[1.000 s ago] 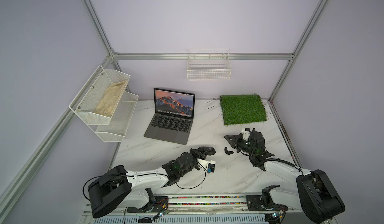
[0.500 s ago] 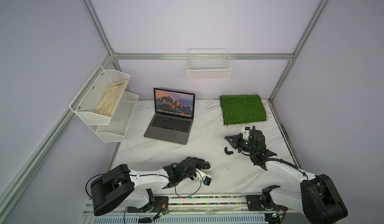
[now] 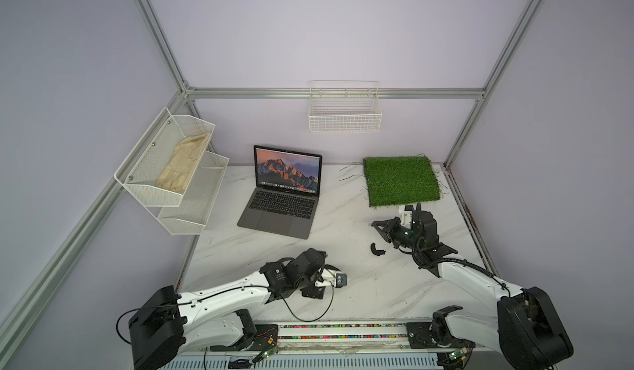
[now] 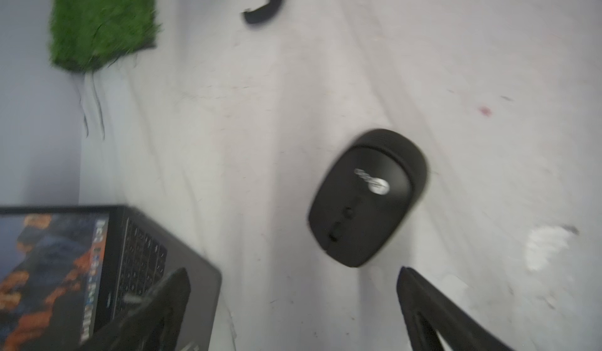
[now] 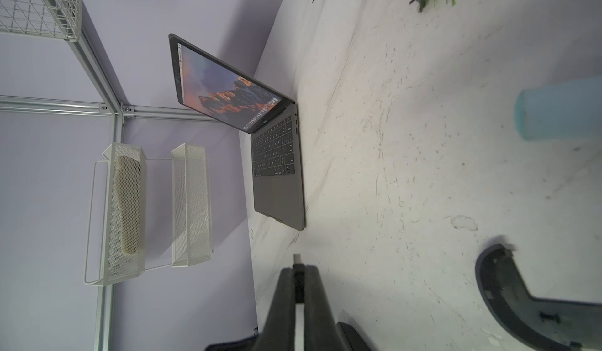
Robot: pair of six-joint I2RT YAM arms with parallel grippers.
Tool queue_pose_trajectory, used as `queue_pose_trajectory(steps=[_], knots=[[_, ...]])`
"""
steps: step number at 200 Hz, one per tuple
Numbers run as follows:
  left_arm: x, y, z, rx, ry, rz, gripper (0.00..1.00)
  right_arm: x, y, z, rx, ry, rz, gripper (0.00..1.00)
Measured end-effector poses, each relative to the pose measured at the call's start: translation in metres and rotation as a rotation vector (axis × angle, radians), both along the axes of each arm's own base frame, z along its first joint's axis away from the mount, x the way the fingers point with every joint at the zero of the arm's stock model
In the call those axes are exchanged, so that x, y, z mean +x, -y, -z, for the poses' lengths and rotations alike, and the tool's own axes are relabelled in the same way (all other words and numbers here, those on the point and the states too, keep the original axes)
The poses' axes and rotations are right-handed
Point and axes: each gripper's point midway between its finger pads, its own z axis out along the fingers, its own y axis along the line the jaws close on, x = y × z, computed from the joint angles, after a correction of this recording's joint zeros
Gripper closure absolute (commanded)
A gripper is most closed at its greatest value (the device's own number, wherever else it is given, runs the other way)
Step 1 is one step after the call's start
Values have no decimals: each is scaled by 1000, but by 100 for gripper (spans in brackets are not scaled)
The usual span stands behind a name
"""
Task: Insert the wireless mouse receiver into the laptop
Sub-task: Place the mouse at the center of the board, then move the laptop to the center of the board.
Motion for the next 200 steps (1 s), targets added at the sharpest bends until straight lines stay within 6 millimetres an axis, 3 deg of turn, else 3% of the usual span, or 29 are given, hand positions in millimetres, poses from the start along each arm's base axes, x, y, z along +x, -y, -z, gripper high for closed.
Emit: queue_pose_trajectory(steps=[14,30,50,102,126,145,176,200], knots=[[58,-3,-22,-95,-34,-279,0,4,0,-1,-6,3,3,100],[121,-21,-33,-236,-82,-587,0,8,-1,-2,-16,11,1,100],[168,-65,-30,-420,-128,-902,0,14,-2,-7,-26,30,0,100],[222,-207,-20,-830,-135,-1467,0,18,-1,-13,-53,66,-4,100],[241,-261,3,-971,-176,-1617,0,18,-1,-13,-58,70,-6,100],[249,-284,33,-1021,-249,-1697,0,18,-1,-14,-60,73,-7,100],[262,-304,70,-1097,-332,-1734,0,17,-1,-14,-64,73,-8,100],[290,-317,60,-1191,-307,-1679,0,16,0,-11,-71,65,-9,100]])
